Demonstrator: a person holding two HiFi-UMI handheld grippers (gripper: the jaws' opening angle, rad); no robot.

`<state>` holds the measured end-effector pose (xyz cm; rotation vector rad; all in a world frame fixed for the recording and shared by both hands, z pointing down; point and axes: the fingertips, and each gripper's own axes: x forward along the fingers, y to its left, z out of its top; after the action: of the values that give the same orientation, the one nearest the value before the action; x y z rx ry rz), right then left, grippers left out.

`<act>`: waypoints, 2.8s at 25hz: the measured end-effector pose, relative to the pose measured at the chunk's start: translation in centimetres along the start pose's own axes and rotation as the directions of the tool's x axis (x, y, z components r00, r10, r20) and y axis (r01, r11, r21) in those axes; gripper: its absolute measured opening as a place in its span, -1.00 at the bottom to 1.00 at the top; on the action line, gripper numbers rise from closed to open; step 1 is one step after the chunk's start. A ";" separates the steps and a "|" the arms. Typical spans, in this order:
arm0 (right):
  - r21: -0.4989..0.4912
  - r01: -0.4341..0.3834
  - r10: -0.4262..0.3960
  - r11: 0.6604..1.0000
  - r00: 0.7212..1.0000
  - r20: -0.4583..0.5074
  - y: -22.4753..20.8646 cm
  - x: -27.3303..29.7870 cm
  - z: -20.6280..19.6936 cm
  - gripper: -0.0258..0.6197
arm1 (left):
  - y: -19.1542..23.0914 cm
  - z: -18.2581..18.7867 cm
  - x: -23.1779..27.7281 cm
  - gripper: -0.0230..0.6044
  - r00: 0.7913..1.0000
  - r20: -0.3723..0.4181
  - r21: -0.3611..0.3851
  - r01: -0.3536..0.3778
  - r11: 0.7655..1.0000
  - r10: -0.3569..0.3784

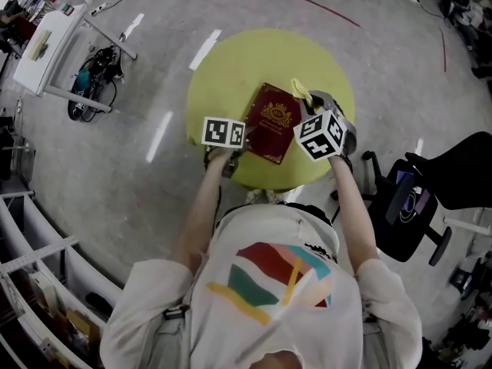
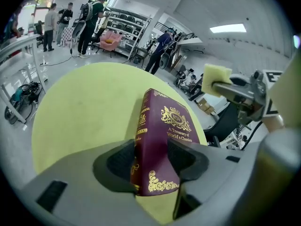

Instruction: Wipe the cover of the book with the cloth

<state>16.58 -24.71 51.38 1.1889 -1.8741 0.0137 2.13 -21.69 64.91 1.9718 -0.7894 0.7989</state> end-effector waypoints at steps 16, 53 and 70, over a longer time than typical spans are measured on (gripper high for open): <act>-0.151 -0.215 0.129 0.965 0.888 -0.441 1.9 9.3 -7.4 -0.83 | -1.1 0.2 0.1 -0.22 0.999 0.032 0.001 0.000 1.000 0.000; 0.171 -0.599 0.610 0.783 0.682 -0.403 16.4 -0.3 -7.7 -0.83 | -0.8 0.1 0.4 -0.22 0.999 0.029 -0.035 0.035 0.999 -0.034; 0.189 -0.664 0.680 0.724 0.637 -0.363 20.4 -2.6 -7.7 -0.83 | -0.7 0.1 0.4 -0.22 0.999 0.031 -0.039 0.023 0.999 -0.022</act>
<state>7.14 -8.49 62.81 0.3803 -1.8219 0.6742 2.90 -21.55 64.92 1.9586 -0.7935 0.7366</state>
